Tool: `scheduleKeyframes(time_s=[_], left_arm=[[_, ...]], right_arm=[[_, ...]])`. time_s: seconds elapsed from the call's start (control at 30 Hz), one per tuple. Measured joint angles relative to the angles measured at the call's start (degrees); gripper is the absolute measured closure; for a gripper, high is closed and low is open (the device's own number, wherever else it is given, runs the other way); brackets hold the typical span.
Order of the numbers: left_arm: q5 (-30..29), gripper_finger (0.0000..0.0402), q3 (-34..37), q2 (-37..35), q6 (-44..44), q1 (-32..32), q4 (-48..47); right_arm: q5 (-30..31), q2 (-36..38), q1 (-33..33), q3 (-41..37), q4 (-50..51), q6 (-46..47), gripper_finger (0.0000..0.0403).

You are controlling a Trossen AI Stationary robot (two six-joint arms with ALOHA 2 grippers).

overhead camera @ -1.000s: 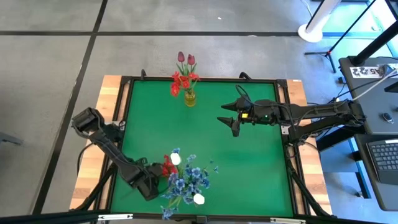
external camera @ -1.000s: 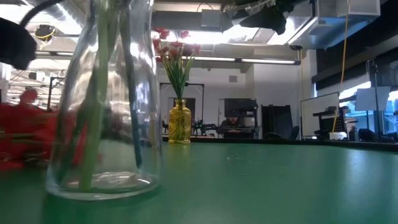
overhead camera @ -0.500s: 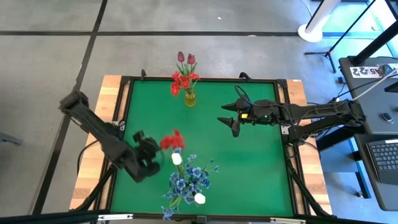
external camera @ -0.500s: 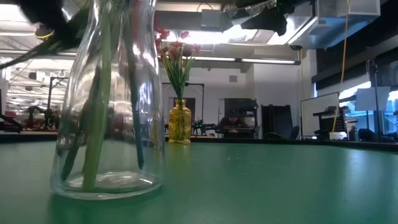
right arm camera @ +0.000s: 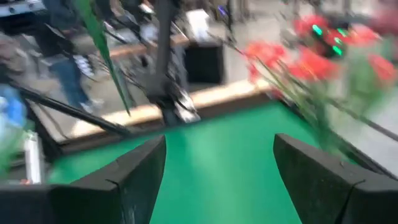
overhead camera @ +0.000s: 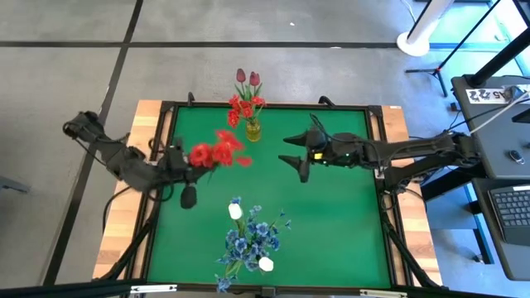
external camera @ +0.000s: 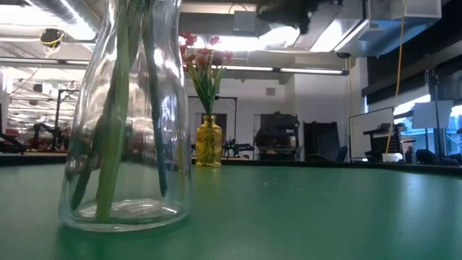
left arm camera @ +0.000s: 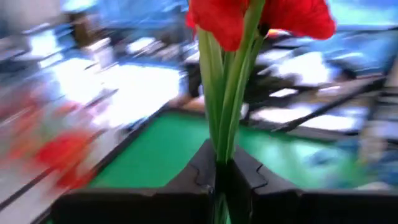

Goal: Sort flowers into vase by color
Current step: Put the red flowers into the yellow vase

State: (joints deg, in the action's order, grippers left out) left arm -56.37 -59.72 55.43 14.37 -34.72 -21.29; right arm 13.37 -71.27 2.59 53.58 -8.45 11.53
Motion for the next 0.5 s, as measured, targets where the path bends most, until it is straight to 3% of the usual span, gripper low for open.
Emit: scheduleKeyframes(time_s=[0.13,0.2,0.43,0.5], left_arm=[[20.63,0.0394,0.00,0.17,-13.95,7.65,14.77],[26.74,0.0394,0.00,0.40,-16.35,12.24,18.59],[50.86,0.0394,-0.02,4.50,-14.27,29.22,31.28],[54.48,0.0394,-0.02,6.75,-12.69,32.70,33.68]], right_arm=[[-8.54,-4.10,0.00,0.00,-12.65,-4.33,0.0107],[-12.88,-5.75,0.02,0.00,-17.98,-5.90,0.0107],[-15.54,-7.76,-0.84,0.00,-28.27,-9.02,0.0107],[-15.40,-7.76,-1.36,0.00,-29.62,-8.96,0.0107]])
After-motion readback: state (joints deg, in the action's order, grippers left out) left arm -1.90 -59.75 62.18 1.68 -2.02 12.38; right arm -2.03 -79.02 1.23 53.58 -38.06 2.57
